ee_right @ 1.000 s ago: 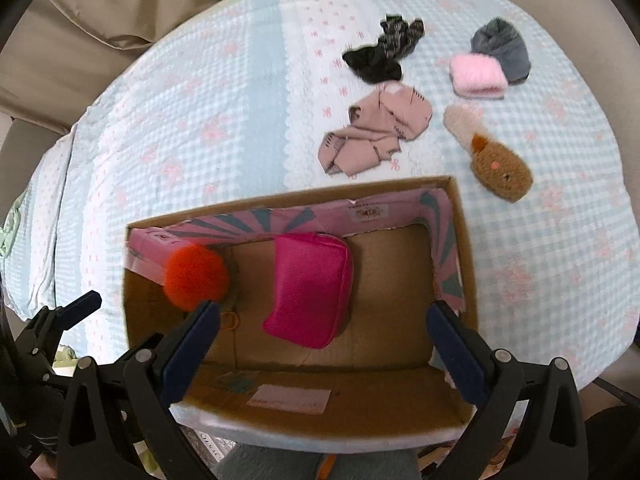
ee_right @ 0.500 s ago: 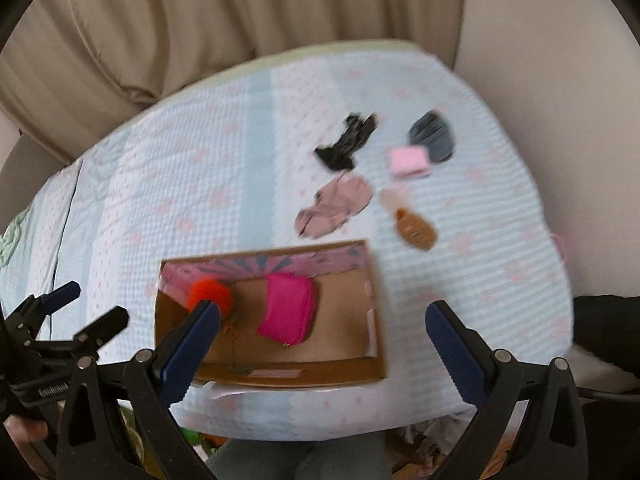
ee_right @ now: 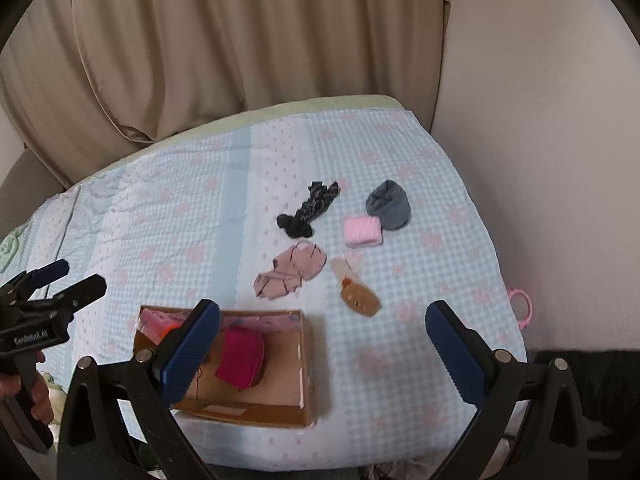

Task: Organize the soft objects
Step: 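Lift both tools out of the box toward the remaining items, then grasp the beige cloth with the left tool while the right tool grasps the brown plush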

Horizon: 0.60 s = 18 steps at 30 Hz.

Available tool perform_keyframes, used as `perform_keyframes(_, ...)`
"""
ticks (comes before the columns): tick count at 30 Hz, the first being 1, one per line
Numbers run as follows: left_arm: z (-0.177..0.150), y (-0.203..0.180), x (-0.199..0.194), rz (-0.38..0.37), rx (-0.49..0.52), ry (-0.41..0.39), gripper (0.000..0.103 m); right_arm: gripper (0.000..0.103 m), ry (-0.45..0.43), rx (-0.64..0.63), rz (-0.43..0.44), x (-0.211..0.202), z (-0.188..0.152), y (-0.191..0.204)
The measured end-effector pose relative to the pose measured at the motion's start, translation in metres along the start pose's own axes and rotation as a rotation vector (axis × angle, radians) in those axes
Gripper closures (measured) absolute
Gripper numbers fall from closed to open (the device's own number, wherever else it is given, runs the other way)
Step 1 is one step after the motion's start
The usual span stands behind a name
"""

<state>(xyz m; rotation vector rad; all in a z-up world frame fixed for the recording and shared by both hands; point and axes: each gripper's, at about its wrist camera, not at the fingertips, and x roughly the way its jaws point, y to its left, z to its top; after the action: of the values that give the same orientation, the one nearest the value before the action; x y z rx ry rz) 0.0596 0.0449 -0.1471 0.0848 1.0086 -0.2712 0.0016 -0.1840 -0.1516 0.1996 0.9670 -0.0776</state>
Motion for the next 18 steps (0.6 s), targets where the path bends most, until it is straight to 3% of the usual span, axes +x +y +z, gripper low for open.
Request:
perform_keyframes(10, 0.055, -0.054, 0.064, -0.007, -0.013, 0.031, 0.0, 0.001, 0.053, -0.064, 0.09, 0.057, 0.037, -0.053)
perform_keyframes(18, 0.083, -0.079, 0.145, 0.025, 0.015, 0.122, 0.0, 0.001, 0.155, -0.117, 0.139, 0.128, 0.043, -0.082)
